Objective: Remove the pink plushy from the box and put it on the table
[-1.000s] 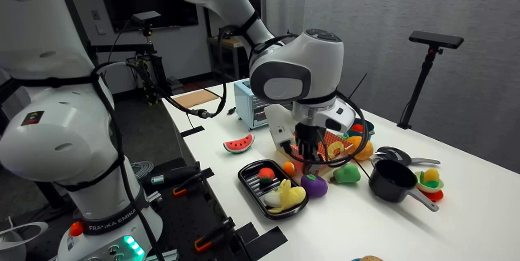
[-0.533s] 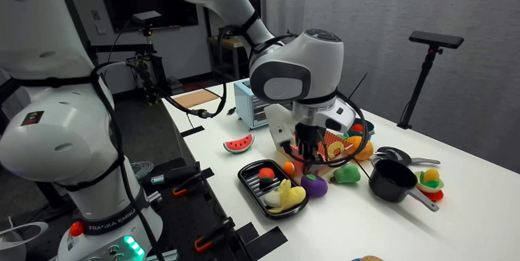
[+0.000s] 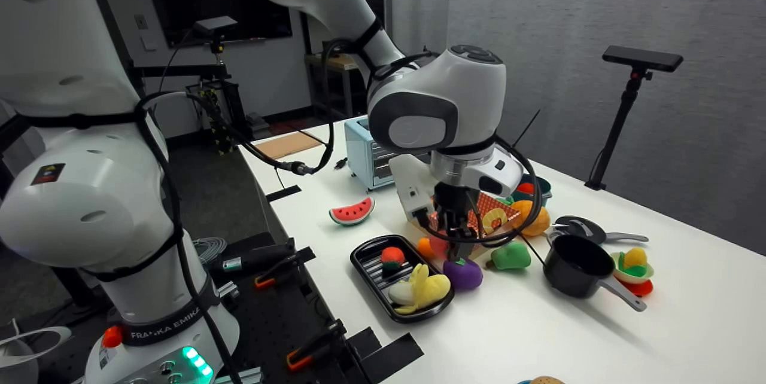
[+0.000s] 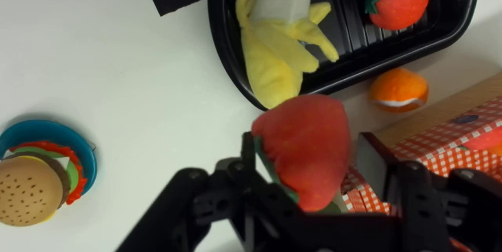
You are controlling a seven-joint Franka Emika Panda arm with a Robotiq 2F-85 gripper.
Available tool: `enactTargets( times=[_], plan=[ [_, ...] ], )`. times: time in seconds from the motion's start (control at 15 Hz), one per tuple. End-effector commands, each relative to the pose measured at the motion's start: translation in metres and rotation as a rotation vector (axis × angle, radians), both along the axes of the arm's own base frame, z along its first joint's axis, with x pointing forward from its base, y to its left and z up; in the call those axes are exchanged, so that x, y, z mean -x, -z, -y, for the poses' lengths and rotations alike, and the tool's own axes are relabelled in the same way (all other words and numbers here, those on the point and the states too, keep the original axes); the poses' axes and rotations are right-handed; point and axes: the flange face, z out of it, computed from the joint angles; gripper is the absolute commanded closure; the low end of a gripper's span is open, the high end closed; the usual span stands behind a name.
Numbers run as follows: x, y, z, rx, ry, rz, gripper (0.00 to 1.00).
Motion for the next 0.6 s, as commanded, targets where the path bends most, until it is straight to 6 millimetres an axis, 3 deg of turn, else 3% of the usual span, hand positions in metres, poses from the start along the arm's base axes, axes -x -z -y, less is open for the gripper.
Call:
enactTargets(
  times=[0.0,0.2,0.27,0.33,0.4,0.53],
  plan=[
    [-0.0006,-0.0027,-0.0007,0.008,0.0,0.015,0.58],
    [-0.0015,-0.0028,-0.0014,0.008,-0.004,0.012,0.81],
    [-0.0018,-0.0028,-0.002,0.007,-0.004,0.012,0.83],
    [-0.0023,-0.0028,-0.0029,0.006,-0.009,0.009,0.45],
    [-0.0026,-0.0027,-0.0034,0.007,-0.012,0.007,0.48],
    [-0.0033,-0.0028,-0.0046,0.007,-0.016,0.005,0.42]
  ],
)
